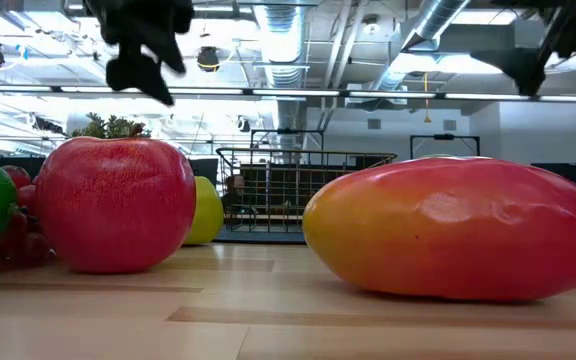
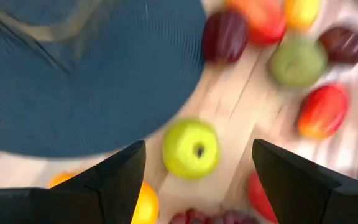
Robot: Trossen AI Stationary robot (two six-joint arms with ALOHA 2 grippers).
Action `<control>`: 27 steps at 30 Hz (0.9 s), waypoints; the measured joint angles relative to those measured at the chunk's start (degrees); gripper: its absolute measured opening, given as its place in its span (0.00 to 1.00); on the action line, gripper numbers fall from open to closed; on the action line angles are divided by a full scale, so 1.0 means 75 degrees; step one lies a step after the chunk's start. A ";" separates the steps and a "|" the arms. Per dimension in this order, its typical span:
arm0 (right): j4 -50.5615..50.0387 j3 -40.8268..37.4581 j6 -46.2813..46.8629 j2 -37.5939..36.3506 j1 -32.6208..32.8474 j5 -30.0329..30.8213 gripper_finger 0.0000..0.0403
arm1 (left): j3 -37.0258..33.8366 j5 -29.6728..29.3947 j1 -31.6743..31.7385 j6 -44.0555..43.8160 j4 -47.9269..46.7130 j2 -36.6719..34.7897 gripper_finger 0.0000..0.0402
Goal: Build produce basket
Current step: Put the top yellow mango into the wire basket
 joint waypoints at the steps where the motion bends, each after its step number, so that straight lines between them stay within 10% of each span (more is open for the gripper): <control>1: -0.0651 0.0359 -0.0015 0.0182 0.0002 0.0136 0.96 | 0.0000 -0.0144 0.0012 0.0086 -0.0041 -0.0244 0.70; 12: -0.6010 0.2780 0.3410 0.3662 -0.0012 0.1189 0.96 | 0.0003 -0.0853 0.0149 -0.2411 -0.1744 -0.1231 0.70; 27: -0.5991 0.2824 0.4183 0.5411 0.0003 0.0935 0.96 | -0.0414 -0.1246 0.0012 -0.4769 -0.2148 0.0472 0.70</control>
